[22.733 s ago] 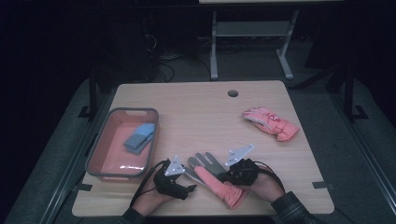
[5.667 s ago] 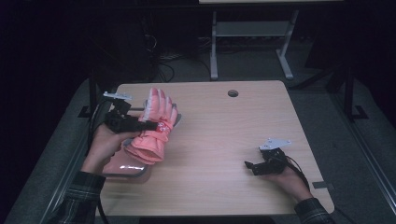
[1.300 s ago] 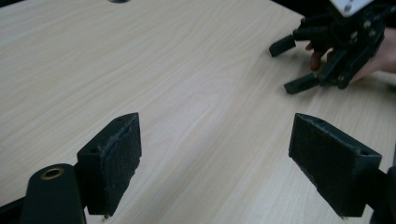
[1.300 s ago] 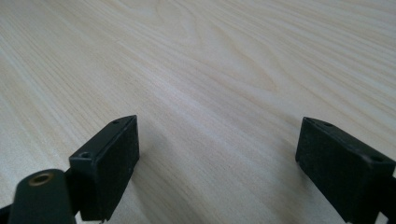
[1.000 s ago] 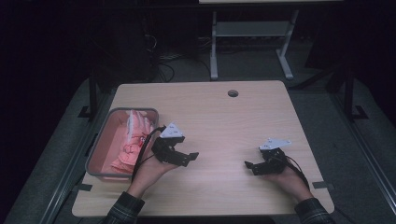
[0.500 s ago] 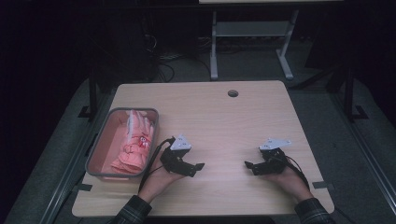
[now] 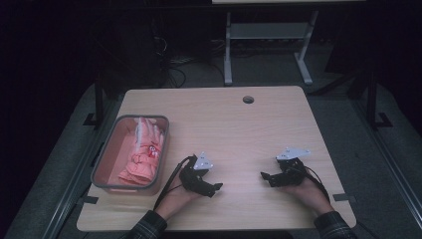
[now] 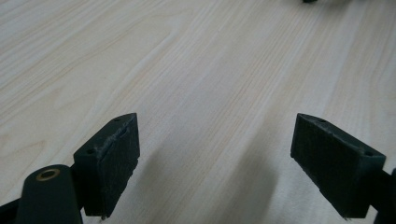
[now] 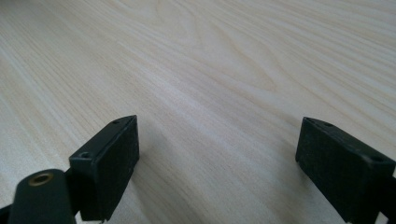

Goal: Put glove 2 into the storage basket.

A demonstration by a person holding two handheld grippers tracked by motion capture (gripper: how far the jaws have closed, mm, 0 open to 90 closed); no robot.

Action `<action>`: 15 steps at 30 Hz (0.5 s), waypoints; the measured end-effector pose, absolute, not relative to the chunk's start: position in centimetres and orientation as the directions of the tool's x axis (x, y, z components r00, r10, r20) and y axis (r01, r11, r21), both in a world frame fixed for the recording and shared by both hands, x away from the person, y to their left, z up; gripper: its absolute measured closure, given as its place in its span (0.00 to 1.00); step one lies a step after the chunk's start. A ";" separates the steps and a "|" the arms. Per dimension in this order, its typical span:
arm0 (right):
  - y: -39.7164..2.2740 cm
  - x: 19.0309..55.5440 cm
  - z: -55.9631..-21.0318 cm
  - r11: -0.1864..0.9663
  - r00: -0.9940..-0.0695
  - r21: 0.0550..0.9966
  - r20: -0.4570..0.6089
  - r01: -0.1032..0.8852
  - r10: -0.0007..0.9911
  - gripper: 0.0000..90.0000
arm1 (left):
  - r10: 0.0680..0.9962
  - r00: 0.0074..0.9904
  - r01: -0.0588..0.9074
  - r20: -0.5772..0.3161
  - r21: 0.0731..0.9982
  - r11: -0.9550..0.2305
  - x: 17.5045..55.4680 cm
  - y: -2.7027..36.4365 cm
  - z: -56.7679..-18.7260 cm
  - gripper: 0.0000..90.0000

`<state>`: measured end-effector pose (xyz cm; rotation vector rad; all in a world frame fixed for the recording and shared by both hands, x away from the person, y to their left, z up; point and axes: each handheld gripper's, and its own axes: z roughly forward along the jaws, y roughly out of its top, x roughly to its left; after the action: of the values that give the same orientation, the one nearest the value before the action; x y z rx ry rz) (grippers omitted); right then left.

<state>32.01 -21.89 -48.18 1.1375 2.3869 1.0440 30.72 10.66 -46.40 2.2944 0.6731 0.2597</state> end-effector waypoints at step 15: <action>-21.9 32.0 -48.2 0.423 -0.642 0.720 0.041 0.550 0.766 0.14 | 0.543 0.840 0.374 0.001 0.725 -0.579 30.6 10.4 -47.8 0.14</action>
<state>32.00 -21.88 -48.18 1.1392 2.3874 1.0435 30.59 10.40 -47.83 2.2530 0.6647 0.2863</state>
